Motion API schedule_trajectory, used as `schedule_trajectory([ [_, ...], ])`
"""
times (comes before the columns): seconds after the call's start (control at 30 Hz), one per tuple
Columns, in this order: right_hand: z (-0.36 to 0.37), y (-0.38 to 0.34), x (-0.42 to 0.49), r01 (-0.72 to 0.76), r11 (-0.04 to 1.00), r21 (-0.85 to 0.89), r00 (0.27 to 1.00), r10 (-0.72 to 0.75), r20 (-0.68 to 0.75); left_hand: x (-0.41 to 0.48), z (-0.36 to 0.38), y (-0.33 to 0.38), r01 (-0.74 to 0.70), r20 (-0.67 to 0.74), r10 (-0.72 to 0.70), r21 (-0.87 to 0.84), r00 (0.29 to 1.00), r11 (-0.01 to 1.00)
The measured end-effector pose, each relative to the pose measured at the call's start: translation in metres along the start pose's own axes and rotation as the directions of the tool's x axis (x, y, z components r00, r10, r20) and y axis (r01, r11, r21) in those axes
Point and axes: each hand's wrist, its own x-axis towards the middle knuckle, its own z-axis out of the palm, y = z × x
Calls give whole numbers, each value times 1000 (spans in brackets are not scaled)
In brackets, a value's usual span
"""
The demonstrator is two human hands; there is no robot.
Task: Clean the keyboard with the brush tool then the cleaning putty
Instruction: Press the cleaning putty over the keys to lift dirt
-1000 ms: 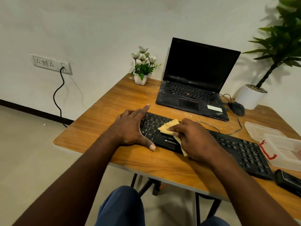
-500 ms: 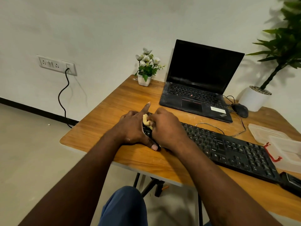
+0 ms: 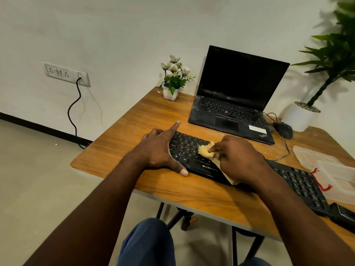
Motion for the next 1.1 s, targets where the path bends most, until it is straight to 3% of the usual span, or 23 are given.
schedule_trajectory([
  [0.07, 4, -6, 5, -24, 998, 57, 994, 30, -102, -1, -1, 2, -4, 4, 4, 5, 1000, 1000],
  [0.17, 20, -37, 9, 84, 982, 167, 989, -62, -135, -1, -2, 3, -20, 7, 19, 17, 1000, 1000],
  [0.3, 35, -56, 6, 191, 977, 99, 976, -178, -124, 1, 0, 0, -42, 7, 41, 37, 999, 998],
  [0.6, 16, 4, -11, 117, 990, 82, 993, -116, -13, -2, -3, 7, -25, 25, 24, 42, 999, 999],
  [0.83, 20, -31, 18, 77, 979, 190, 976, -35, -213, 0, 0, 2, -32, 4, 32, 26, 999, 999],
  [0.97, 32, -71, 36, 209, 969, 133, 974, -194, -120, 2, 1, -1, -46, 11, 46, 13, 999, 999],
  [1.1, 33, -64, 41, 198, 976, 86, 977, -189, -101, 5, 2, -4, -33, 9, 33, 7, 999, 999],
])
